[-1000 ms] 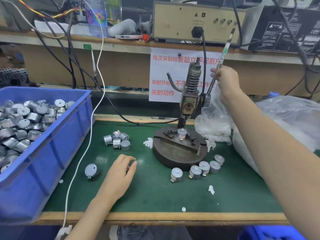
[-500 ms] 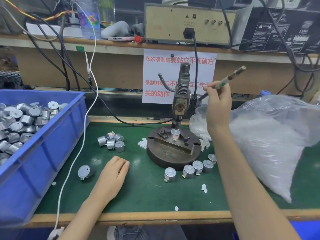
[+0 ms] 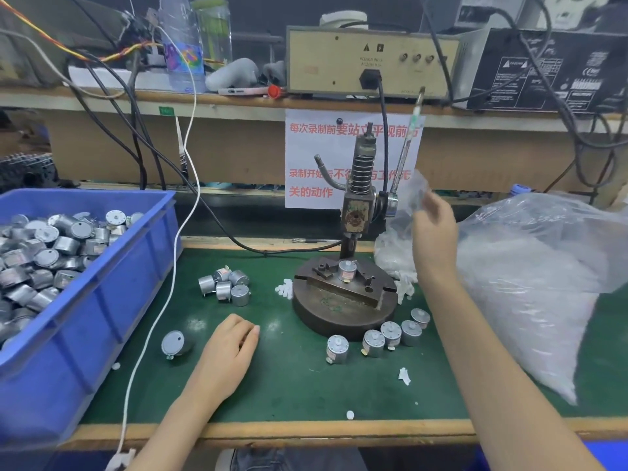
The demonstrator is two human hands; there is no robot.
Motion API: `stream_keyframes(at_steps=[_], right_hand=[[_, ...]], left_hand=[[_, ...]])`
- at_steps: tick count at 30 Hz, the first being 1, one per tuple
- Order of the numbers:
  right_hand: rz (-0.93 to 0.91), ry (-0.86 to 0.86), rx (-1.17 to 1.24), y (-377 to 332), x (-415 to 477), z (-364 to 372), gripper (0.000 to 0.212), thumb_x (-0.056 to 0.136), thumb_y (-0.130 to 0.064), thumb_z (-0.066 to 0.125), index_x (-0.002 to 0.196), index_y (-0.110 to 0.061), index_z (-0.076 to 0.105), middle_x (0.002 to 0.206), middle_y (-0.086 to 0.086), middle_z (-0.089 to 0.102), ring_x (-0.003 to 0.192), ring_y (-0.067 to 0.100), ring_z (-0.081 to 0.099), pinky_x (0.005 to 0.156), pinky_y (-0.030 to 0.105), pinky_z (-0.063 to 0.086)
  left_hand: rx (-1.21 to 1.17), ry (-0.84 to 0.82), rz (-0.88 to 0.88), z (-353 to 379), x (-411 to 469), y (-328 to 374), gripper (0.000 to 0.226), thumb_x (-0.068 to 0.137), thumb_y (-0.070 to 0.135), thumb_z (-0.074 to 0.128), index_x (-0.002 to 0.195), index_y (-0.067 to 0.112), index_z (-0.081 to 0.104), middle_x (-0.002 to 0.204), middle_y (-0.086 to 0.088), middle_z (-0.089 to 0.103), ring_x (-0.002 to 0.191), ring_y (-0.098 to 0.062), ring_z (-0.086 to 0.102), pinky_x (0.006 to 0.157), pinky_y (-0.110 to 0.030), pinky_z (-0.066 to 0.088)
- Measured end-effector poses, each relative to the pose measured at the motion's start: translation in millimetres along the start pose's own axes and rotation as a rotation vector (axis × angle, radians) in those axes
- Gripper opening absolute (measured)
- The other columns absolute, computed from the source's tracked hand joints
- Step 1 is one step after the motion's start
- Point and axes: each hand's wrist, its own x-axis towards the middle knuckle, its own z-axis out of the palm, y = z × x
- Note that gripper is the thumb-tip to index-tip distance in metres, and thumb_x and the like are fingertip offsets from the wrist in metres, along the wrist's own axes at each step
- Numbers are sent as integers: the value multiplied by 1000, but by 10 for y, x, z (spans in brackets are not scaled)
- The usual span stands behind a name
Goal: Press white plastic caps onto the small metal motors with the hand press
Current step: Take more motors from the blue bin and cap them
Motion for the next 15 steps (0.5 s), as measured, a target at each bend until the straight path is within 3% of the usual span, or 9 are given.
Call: stream_keyframes(at_steps=[3,8,11,15], right_hand=[[5,-99,-205,326,-280,10,34,93,-9,44,126,-12,53,128,1,55,113,8,48,96,22,33],[-8,-297,-523,759,-452,294,38,91,-23,54,126,-8,52,128,8,52,116,21,48,91,27,34],[-66,-432,-669,885,-427,469,48,93,-28,54,134,-5,45,134,11,49,123,25,44,102,33,35],[-134,-343,-763,950,-411,541,40,91,-28,57,126,-9,52,126,8,56,116,26,51,100,38,38]], left_hand=[[0,5,0,6,-9,5,23,96,21,46,82,12,61,83,4,49,83,-10,50,70,-18,29],[4,8,-11,17,-23,-3,24,96,23,45,83,9,61,84,3,49,83,-9,49,71,-18,29],[2,4,-22,6,-31,17,25,96,24,45,83,10,61,84,3,49,84,-10,49,71,-18,29],[6,3,-30,-5,-28,37,27,96,23,44,84,6,62,85,0,50,85,-13,49,73,-20,30]])
